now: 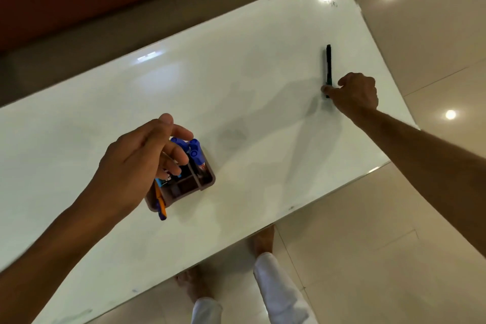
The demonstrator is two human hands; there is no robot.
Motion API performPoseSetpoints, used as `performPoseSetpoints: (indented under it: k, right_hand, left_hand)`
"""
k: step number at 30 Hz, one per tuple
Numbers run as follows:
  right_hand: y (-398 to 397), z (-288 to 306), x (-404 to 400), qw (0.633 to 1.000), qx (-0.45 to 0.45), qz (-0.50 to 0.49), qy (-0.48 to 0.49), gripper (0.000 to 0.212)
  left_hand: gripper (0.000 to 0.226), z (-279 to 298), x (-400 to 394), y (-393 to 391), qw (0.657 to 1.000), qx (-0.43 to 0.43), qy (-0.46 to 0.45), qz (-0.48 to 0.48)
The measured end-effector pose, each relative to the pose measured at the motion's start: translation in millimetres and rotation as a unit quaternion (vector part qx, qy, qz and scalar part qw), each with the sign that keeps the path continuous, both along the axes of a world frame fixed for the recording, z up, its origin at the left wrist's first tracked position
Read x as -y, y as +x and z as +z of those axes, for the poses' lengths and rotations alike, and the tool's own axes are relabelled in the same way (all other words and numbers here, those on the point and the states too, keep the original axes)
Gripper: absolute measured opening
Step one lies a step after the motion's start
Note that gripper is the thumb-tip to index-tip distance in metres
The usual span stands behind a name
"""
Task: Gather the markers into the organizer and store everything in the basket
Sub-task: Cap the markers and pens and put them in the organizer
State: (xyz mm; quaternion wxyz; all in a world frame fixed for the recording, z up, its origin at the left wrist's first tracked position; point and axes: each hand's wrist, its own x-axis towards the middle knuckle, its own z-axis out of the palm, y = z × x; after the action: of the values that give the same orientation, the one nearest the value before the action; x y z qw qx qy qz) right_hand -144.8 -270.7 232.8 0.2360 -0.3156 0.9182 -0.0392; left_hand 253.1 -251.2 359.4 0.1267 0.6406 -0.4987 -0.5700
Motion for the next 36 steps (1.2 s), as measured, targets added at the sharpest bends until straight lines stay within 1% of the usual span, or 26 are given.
performPoseSetpoints:
  k: [1,3,4,6,8,10,12,14,17,19,22,25,27,29,33,36]
  right_hand:
    - [0.7,-5.7,1.0,1.000,-0.004,0.004,0.000,0.047]
    - [2.7,-14.4,1.0,1.000,-0.004,-0.007,-0.023,0.033]
    - [3.7,-18.7,0.1,0.999,0.006,-0.021,-0.033,0.027]
    - [6.8,-22.3,-3.1,0.997,0.042,-0.040,-0.050,0.023]
    - [11.8,-22.1,-8.2,0.984,0.129,-0.072,-0.097,0.023]
    - [20.9,-9.2,-15.0,0.952,0.245,-0.108,-0.151,0.023]
    - [33.1,10.5,-20.1,0.928,0.301,-0.107,-0.193,0.023]
    - [46.1,32.9,-22.9,0.911,0.333,-0.090,-0.228,0.021]
    - [70.2,72.1,-24.7,0.889,0.378,0.008,-0.260,0.019]
    - [93.3,96.7,-24.7,0.874,0.399,0.071,-0.269,0.018]
    - [135.9,126.4,-24.5,0.853,0.423,0.139,-0.272,0.011]
    - [184.7,144.6,-28.6,0.840,0.422,0.219,-0.260,0.008]
    - [218.6,147.7,-34.7,0.839,0.397,0.282,-0.243,0.007]
    - [248.2,144.4,-41.7,0.839,0.374,0.322,-0.230,0.006]
    - [294.7,129.9,-52.7,0.840,0.293,0.406,-0.210,0.008]
    - [313.1,113.6,-55.4,0.836,0.248,0.451,-0.191,0.012]
  left_hand:
    - [0.049,-2.0,2.5,-2.6,1.000,0.001,0.000,-0.004]
    - [0.049,-4.5,5.8,-6.3,1.000,0.002,-0.002,-0.012]
    - [0.049,-5.7,6.7,-7.9,1.000,0.003,-0.005,-0.014]
    - [0.048,-6.7,5.4,-12.2,1.000,0.000,-0.013,-0.015]
    - [0.046,-4.8,-0.1,-16.3,1.000,-0.008,-0.021,-0.008]
    - [0.045,-2.6,-5.6,-15.7,0.999,-0.011,-0.032,0.003]
    - [0.044,-2.6,-9.2,-7.6,0.999,-0.005,-0.041,0.026]
    - [0.043,-2.2,-12.9,7.2,0.997,0.010,-0.054,0.057]
    - [0.042,0.3,-30.3,37.0,0.991,0.035,-0.071,0.108]
    - [0.042,1.8,-47.9,59.6,0.987,0.040,-0.062,0.140]
    - [0.042,2.6,-73.7,92.6,0.982,0.055,-0.034,0.180]
    - [0.043,4.6,-91.6,118.0,0.977,0.061,-0.022,0.204]
    - [0.043,6.0,-101.1,131.1,0.975,0.058,-0.021,0.214]
    - [0.043,6.4,-108.8,141.7,0.973,0.051,-0.022,0.224]
    - [0.043,6.9,-118.7,162.7,0.972,0.026,-0.028,0.234]
    - [0.043,5.4,-125.1,177.9,0.969,0.015,-0.032,0.246]
